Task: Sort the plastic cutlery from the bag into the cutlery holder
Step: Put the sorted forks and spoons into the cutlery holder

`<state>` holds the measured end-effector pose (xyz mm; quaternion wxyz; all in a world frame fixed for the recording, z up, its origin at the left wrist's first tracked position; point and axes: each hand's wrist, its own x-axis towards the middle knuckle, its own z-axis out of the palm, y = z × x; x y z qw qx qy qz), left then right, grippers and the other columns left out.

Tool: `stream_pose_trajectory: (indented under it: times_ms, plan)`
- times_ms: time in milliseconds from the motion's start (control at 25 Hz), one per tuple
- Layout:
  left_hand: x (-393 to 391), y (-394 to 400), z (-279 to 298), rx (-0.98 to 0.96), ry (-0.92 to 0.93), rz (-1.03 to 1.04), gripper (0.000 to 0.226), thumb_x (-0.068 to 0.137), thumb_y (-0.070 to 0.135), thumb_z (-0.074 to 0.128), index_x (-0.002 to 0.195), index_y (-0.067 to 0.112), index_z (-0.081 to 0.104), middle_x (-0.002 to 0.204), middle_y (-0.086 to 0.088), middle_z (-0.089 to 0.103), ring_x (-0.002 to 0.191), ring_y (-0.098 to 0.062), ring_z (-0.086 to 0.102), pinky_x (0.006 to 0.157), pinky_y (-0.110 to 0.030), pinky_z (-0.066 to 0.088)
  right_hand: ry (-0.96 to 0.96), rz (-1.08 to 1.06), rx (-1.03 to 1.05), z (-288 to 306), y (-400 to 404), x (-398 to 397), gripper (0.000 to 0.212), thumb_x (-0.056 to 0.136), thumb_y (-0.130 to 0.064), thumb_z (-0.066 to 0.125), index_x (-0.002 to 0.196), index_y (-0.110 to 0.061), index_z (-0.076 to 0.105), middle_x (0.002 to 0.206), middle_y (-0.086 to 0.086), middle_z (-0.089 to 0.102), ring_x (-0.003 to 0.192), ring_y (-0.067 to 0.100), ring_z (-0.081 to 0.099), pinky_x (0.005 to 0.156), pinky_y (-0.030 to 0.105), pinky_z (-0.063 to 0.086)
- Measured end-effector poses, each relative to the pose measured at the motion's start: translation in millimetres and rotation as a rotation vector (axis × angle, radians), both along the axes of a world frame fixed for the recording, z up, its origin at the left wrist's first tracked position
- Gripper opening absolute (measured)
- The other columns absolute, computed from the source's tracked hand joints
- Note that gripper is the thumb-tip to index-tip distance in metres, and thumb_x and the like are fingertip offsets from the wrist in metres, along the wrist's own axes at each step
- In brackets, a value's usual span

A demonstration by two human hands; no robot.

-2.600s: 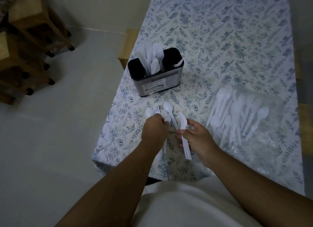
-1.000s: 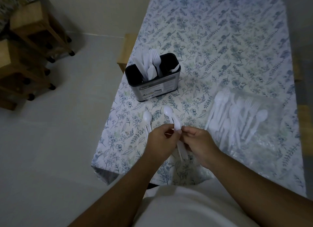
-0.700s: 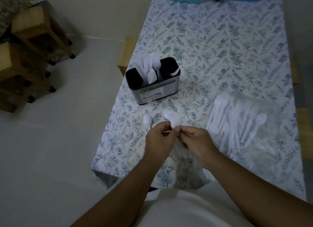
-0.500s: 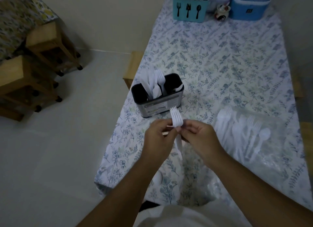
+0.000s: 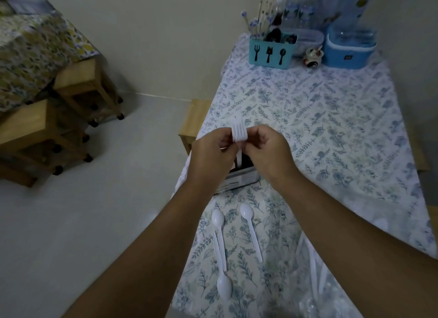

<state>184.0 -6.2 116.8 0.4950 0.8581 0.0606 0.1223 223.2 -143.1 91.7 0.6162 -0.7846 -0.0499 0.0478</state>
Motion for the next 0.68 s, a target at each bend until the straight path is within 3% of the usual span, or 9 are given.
stream_pose_trajectory:
  times_ms: [120,240,400,520,600,680]
  plan:
    - [1.3,6.4,0.4,0.188,0.111,-0.045,0.032,0.082,0.022,0.078,0.114,0.021,0.073,0.098,0.007,0.076,0.084,-0.001,0.069,0.081,-0.028,0.059,-0.021,0.058,-0.261,-6.9,0.7,-0.6,0.036,0.089,-0.009,0.074,0.123,-0.023,0.073,0.106,-0.007,0.075,0.095,0.005,0.071,0.085,0.019,0.058]
    - [-3.2,14.3,11.4,0.221,0.145,-0.032,0.055,0.082,0.016,0.078,0.135,0.014,0.063,0.121,0.001,0.071,0.104,-0.008,0.066,0.095,-0.027,0.055,-0.108,-0.014,-0.354,5.4,-3.0,-11.6,0.048,0.087,-0.01,0.077,0.133,-0.019,0.066,0.111,-0.007,0.063,0.086,0.002,0.065,0.079,0.01,0.05]
    - [-67.1,12.2,-2.8,0.092,0.051,0.047,0.027,0.087,0.012,0.073,0.114,0.017,0.071,0.104,0.007,0.072,0.093,-0.006,0.068,0.084,-0.021,0.056,0.042,-0.041,-0.195,-9.4,-15.8,-68.1,0.028,0.088,-0.016,0.076,0.113,-0.028,0.072,0.093,-0.009,0.069,0.08,0.002,0.066,0.074,0.014,0.055]
    - [-136.1,10.2,-59.9,0.097,0.448,0.078,0.005,0.09,0.02,0.07,0.094,0.022,0.068,0.086,0.01,0.068,0.08,-0.009,0.067,0.073,-0.026,0.059,0.277,0.071,-0.244,-59.4,-22.6,-124.2,0.02,0.089,-0.015,0.074,0.097,-0.033,0.072,0.083,-0.009,0.07,0.071,-0.004,0.064,0.068,0.014,0.052]
    - [-174.0,6.7,-97.0,0.179,0.811,0.08,0.021,0.087,0.04,0.071,0.087,0.021,0.061,0.08,0.006,0.066,0.073,-0.013,0.065,0.066,-0.031,0.057,0.381,0.189,-0.325,-89.4,-25.2,-153.8,0.019,0.09,-0.014,0.072,0.094,-0.033,0.073,0.083,-0.007,0.07,0.069,-0.005,0.063,0.065,0.01,0.05]
    - [-198.9,-1.5,-119.4,0.298,0.997,0.014,0.041,0.081,0.057,0.07,0.086,0.017,0.061,0.081,0.003,0.065,0.071,-0.014,0.061,0.06,-0.028,0.047,0.431,0.287,-0.379,-106.0,-26.9,-171.5,0.019,0.09,-0.014,0.071,0.095,-0.032,0.073,0.086,-0.005,0.071,0.07,-0.001,0.063,0.066,0.009,0.051]
